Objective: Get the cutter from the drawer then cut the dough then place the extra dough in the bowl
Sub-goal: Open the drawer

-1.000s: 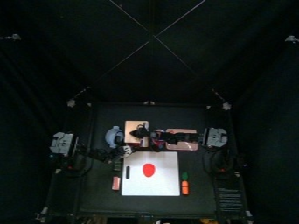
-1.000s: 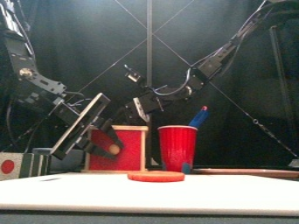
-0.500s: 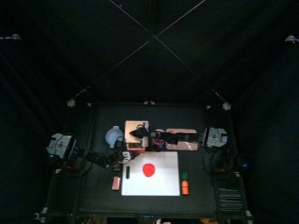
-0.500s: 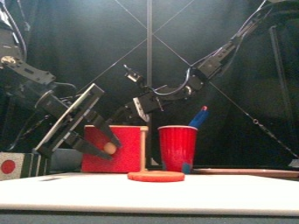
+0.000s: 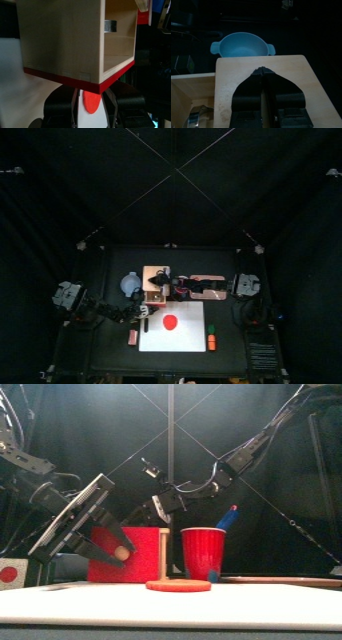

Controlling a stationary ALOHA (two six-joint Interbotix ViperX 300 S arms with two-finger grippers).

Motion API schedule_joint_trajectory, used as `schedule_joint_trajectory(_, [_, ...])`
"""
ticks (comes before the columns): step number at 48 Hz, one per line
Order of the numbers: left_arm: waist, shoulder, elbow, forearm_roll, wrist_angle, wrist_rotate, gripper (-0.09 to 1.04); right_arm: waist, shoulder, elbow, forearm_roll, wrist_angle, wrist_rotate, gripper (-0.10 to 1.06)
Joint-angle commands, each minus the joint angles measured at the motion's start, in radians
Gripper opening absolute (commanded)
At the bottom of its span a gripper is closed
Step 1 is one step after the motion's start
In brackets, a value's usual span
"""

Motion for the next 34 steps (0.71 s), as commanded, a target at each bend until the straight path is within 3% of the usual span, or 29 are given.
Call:
schedule_joint_trajectory(1, [-0.026,-0.009,-0.018,0.003,0.002,0.003,0.58,-0.018,-0.008,0.0,0.0,0.018,-0.002,0.0])
schedule_joint_trajectory(34, [-0.032,-0.002,-0.025,0.002,0.035,0.026,0.59,-0.018,-0.008,-0.003,-0.002,0.018,-0.002,0.0])
